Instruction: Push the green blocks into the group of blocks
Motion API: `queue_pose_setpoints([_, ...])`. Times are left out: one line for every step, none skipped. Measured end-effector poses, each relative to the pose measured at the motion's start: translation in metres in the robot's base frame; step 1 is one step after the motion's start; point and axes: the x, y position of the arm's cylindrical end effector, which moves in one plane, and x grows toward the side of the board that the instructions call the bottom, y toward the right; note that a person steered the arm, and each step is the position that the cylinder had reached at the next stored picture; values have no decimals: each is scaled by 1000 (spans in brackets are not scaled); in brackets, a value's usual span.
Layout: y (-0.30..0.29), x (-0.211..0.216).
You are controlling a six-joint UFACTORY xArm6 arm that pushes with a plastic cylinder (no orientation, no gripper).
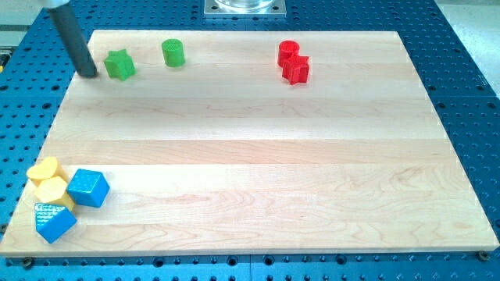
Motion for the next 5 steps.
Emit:
queue_pose_setpoints([46,-29])
queue_pose_setpoints([69,34])
queue_pose_setpoints([66,118])
queue_pose_setpoints([64,160])
queue_pose_setpoints([60,143])
